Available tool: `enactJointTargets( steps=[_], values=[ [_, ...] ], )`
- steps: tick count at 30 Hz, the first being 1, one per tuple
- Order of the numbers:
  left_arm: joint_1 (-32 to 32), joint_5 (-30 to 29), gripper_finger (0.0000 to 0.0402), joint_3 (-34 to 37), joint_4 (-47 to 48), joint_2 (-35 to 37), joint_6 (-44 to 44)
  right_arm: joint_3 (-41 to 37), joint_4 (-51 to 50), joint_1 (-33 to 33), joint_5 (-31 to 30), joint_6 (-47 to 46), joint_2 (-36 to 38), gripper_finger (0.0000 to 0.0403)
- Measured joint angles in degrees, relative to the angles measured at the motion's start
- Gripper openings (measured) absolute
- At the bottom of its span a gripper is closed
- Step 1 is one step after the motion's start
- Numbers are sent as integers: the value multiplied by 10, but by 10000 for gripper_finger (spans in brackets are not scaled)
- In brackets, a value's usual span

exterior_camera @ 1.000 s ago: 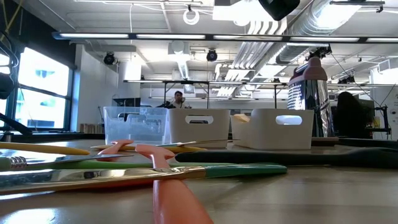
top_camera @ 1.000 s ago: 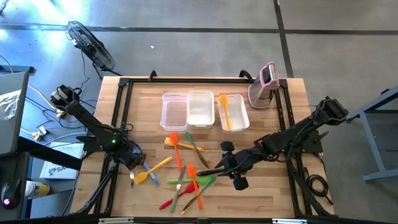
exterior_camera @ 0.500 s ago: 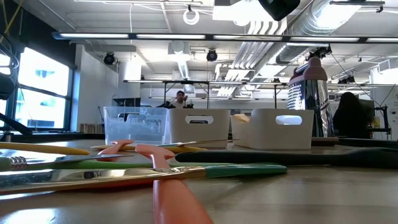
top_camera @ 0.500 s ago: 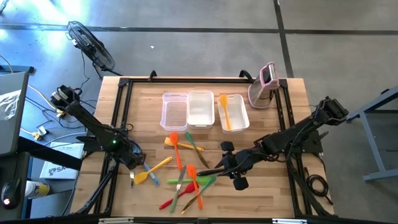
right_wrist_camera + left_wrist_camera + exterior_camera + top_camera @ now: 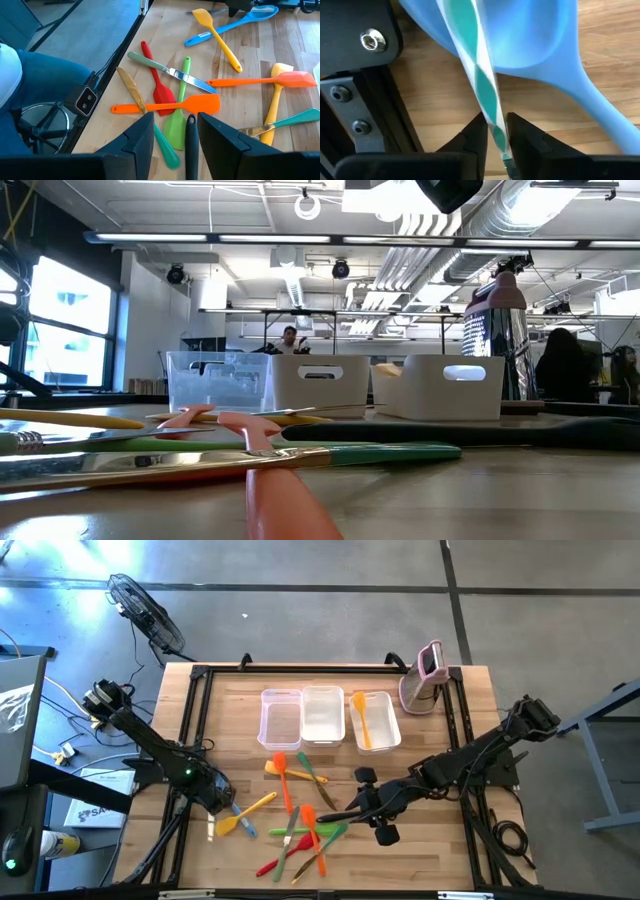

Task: Pick & Place Kitchen Items
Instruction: Put the blue knife into the left white bin

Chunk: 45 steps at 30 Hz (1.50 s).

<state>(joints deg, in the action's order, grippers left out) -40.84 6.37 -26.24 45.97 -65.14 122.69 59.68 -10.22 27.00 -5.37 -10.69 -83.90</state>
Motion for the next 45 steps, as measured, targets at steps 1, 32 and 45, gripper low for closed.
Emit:
enactJointTargets(
  steps=[1, 32, 45],
  values=[
    [0, 2, 48, 0, 0, 0, -2, 0, 0, 0, 0, 0, 0, 141],
    [0, 7, 23, -168, 192, 4, -76, 0, 1, 0, 11, -7, 0, 141],
    [0, -407, 23, -361, 203, 61, -390, 0, 58, -10, 8, 6, 0, 141]
  ],
)
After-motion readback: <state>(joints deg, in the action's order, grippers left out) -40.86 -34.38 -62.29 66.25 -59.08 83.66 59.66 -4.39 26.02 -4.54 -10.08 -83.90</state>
